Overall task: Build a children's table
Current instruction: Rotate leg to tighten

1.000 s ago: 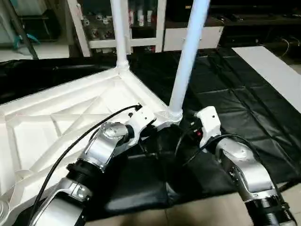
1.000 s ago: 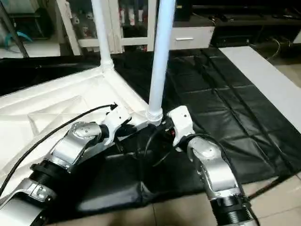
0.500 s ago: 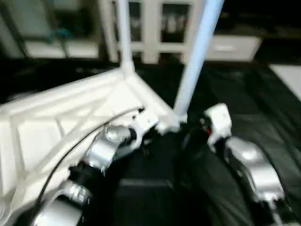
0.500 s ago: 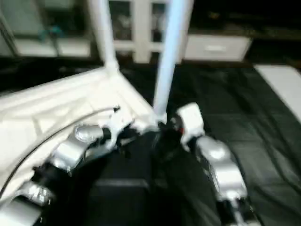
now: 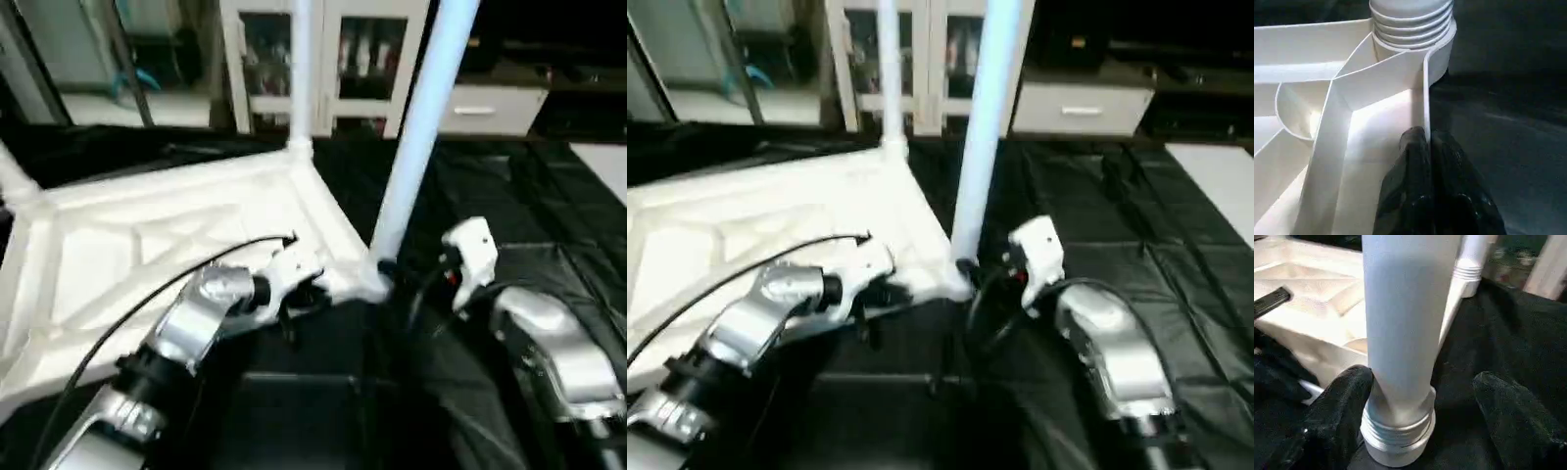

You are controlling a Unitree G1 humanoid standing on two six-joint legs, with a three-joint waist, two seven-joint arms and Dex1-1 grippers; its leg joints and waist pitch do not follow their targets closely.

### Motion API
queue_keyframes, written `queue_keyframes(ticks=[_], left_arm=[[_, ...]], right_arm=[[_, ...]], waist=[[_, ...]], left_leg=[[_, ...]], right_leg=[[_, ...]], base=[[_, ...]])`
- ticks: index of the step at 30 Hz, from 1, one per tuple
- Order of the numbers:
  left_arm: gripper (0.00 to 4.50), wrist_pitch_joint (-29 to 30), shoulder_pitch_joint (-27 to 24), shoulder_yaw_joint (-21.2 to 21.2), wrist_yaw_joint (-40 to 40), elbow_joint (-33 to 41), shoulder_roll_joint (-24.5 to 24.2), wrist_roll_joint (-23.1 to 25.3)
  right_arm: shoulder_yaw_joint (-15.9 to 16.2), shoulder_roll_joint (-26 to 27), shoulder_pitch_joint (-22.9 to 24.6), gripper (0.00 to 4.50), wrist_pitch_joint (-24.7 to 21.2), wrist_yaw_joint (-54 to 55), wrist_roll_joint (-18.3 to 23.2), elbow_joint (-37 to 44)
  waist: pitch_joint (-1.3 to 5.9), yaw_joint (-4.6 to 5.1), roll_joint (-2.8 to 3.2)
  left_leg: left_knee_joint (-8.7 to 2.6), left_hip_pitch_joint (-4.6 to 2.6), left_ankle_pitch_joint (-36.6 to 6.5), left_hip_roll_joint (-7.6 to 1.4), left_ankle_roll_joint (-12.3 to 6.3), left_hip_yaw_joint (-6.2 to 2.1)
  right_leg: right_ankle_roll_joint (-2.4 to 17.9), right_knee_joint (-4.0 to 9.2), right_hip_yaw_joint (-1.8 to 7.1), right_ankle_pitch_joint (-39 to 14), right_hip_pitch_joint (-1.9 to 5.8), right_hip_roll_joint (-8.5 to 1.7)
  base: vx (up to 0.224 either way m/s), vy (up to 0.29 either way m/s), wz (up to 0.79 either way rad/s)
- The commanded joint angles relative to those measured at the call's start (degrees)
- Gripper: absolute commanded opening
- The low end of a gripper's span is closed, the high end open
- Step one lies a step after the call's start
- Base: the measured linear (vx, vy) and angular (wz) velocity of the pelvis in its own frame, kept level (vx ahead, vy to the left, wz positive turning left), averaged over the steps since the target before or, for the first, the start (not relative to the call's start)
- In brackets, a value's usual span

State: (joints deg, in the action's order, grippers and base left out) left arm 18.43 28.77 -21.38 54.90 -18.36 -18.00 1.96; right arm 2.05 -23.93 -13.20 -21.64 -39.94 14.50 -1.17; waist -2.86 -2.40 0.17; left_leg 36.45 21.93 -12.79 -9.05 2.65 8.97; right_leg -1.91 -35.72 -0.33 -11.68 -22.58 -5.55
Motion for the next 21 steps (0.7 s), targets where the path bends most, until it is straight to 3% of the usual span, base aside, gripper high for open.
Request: queue_keyframes(ticks=[1, 5, 7, 8, 11, 14, 21], left_arm=[[0.0, -0.56, -0.33, -0.69, 1.98, 2.94, 0.28, -2.05], [0.0, 0.55, -0.71, -1.02, 4.03, 4.29, -0.35, -2.01], [0.0, 1.14, -0.9, -1.29, 4.89, 4.95, -0.79, -2.21], [0.0, 1.28, -0.93, -1.4, 5.12, 5.15, -0.98, -2.28], [0.0, 1.93, -1.08, -1.67, 5.89, 5.72, -1.41, -2.73], [0.0, 2.81, -1.42, -1.76, 7.21, 6.8, -1.83, -2.8], [0.0, 3.64, -1.4, -3.04, 9.68, 8.0, -2.86, -3.4]], right_arm=[[-0.01, -2.66, 0.31, 3.71, 1.11, -3.68, 1.7, 1.49], [0.71, -6.45, 1.04, 3.71, 0.85, -10.69, 2.86, 2.07], [1.6, -8.76, 1.92, 3.71, 1.21, -14.64, 2.96, 2.7], [2.07, -9.77, 2.27, 3.71, 1.46, -16.24, 2.95, 2.88], [2.84, -11.3, 2.72, 3.71, 2.15, -18.51, 2.56, 2.76], [4.06, -11.99, 2.08, 3.71, 3.9, -20.1, 1.76, 1.09], [6.19, -9.78, -1.41, 3.71, 6.85, -18.62, -1.47, -3.23]], waist=[[2.7, 0.22, -0.67], [2.72, 0.33, -0.9], [2.77, 0.26, -1.09], [2.72, 0.04, -1.15], [2.92, 0.05, -1.25], [3.03, -0.11, -1.22], [3.54, -0.71, -1.08]], left_leg=[[-6.45, -1.65, -20.42, -3.26, 1.09, -0.93], [-6.67, -1.1, -18.74, -3.3, 0.31, -0.58], [-6.61, -1.07, -18.28, -3.4, -0.18, -0.42], [-6.51, -1.37, -18.16, -3.51, -0.46, -0.21], [-6.52, -0.92, -15.78, -3.55, -1.12, -0.12], [-6.32, -1.06, -14.57, -3.61, -1.85, 0.16], [-5.62, -0.97, -7.32, -3.53, -4.33, 0.55]], right_leg=[[11.48, 5.18, 0.86, -20.08, 1.62, -2.25], [10.66, 5.43, 0.75, -19.79, 1.62, -2.47], [10.44, 5.5, 0.68, -19.92, 1.54, -2.44], [10.59, 5.69, 0.82, -19.81, 1.12, -2.5], [11.63, 5.25, 0.67, -16.57, 1.46, -2.44], [12.48, 5.17, 0.68, -14.57, 1.28, -2.53], [15.05, 4.1, 0.52, -5.48, 1.55, -2.25]], base=[[-0.081, 0.024, 0.01], [-0.029, 0.012, 0.0], [0.0, 0.0, 0.0], [0.0, 0.0, 0.0], [0.0, 0.0, 0.0], [0.0, 0.0, 0.0], [0.0, 0.0, 0.0]])
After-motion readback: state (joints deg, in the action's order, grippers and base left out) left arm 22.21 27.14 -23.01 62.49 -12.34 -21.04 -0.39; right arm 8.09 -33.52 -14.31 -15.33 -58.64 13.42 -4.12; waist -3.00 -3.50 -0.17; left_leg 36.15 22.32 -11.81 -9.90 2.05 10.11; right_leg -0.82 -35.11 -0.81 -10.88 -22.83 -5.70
